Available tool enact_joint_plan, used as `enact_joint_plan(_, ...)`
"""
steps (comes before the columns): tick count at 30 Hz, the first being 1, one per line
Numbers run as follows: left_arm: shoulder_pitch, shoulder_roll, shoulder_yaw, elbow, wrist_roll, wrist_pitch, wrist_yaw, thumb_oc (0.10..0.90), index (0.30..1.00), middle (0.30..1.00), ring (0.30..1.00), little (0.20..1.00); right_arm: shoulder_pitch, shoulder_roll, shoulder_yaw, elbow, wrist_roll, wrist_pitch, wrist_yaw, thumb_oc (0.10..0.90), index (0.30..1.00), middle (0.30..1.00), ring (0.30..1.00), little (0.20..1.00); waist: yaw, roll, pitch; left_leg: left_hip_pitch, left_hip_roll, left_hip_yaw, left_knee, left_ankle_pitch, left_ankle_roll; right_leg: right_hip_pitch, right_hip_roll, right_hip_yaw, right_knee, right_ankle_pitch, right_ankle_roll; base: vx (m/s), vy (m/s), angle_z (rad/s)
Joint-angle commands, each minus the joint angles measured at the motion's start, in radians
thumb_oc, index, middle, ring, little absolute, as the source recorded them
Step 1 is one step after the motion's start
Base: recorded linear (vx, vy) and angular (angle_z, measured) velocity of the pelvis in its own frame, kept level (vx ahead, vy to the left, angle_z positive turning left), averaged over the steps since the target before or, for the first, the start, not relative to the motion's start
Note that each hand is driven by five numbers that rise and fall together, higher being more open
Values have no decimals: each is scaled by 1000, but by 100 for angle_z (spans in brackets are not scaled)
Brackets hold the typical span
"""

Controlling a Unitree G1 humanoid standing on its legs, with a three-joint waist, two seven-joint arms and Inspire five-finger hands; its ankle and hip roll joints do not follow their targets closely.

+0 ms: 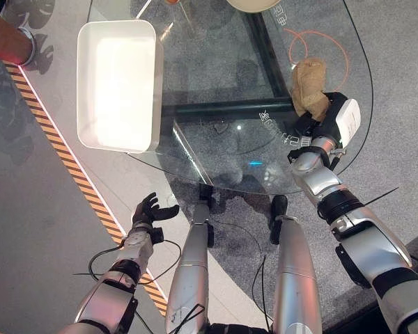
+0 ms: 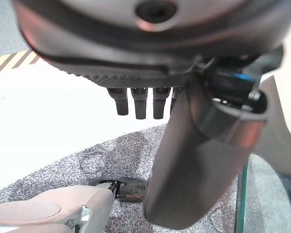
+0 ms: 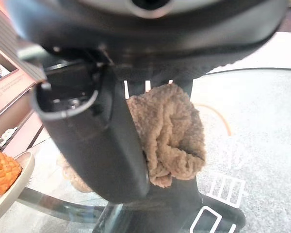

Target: Wipe the table with a cloth and put it in the basket.

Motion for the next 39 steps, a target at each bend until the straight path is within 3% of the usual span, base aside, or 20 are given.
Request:
enact_joint_plan(1, -19, 10, -9, 44, 5, -4, 41, 800, 900, 900, 900, 900, -81, -4, 27, -17, -59, -28, -33, 100, 300, 300, 300, 200, -6, 7, -18, 4, -104, 105, 127, -150, 109, 41, 52, -54, -223, 136, -25, 0, 0, 0)
enact_joint_plan(15, -32, 15, -12, 51, 0, -1, 31, 800, 900, 900, 900, 900, -114, -18, 60, -31, -140, -3, 6, 100, 300, 300, 300, 200, -2, 7, -18, 4, -107, 103, 120, -147, 111, 42, 49, -59, -232, 140, -24, 0, 0, 0)
enact_joint_plan(26, -39, 15, -22, 27, 19, 17, 31, 800, 900, 900, 900, 900, -208, -8, 159, -62, -284, 38, 148, 100, 300, 300, 300, 200, 25, 11, -18, -1, -115, 90, 119, -141, 111, 41, 40, -76, -234, 144, -23, 0, 0, 0)
enact_joint_plan(39, -31, -8, -44, -12, 11, 24, 39, 800, 900, 900, 900, 900, -269, 48, 243, -68, -350, 52, 259, 100, 300, 300, 300, 200, 51, 41, -18, -1, -134, 75, 116, -130, 112, 36, 27, -84, -229, 144, -25, 3, 14, 3)
